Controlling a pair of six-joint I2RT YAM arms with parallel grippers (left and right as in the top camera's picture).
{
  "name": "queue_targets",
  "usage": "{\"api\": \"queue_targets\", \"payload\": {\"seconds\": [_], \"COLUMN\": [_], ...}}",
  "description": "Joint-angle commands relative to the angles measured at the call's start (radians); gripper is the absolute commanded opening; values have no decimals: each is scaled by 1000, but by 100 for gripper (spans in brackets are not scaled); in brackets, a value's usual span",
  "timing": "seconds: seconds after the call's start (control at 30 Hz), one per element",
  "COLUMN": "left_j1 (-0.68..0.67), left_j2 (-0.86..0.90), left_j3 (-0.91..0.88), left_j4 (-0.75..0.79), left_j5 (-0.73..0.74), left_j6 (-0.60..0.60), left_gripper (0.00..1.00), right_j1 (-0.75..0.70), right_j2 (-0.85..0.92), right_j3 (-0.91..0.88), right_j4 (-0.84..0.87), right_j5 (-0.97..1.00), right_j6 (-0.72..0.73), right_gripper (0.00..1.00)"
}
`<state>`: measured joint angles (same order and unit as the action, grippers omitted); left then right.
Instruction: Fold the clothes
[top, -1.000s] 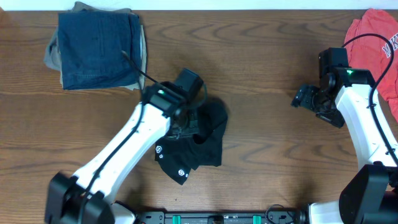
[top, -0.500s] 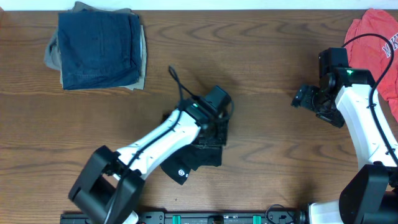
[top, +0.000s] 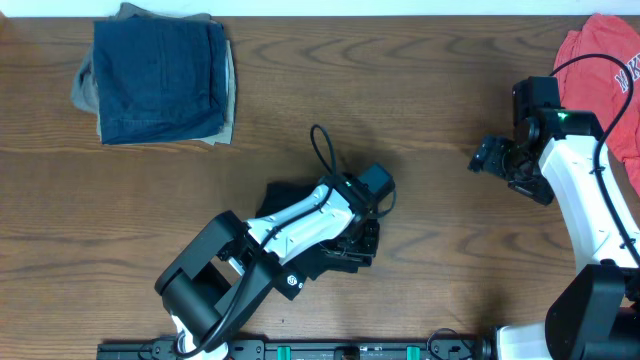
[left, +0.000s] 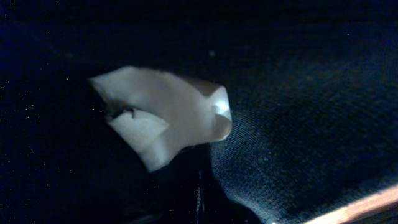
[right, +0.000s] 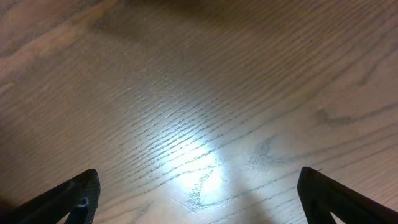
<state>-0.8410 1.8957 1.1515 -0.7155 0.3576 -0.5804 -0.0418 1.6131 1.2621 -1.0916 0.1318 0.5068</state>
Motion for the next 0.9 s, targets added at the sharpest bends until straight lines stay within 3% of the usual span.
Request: {"api": "queue_targets", "payload": {"seconds": [0.0,0.27,0.4,0.57,0.87], "left_j1": [-13,-13,-12,-12,-13], "left_j2": [-40,-256,-328,-315,-155], "left_j3": [-3,5,5,3,-3], "left_j4": [-14,6,7,26,140], "left_j5": [20,-5,-143,-297,-274], "left_j6": [-8,-5,-10,-21,-103], "left_gripper": [6,6,6,7,7], "right_j1": [-3,-3,-3,-3,-3], "right_j2": [-1,-1,-1,-1,-1], "right_j3": [4,4,4,4,4], "right_j4": [-1,-1,0,-1,-1], "right_j5": [18,18,18,18,18], "right_j6": [-7,-7,-7,-7,-7], "right_gripper": [99,99,99,99,99]}}
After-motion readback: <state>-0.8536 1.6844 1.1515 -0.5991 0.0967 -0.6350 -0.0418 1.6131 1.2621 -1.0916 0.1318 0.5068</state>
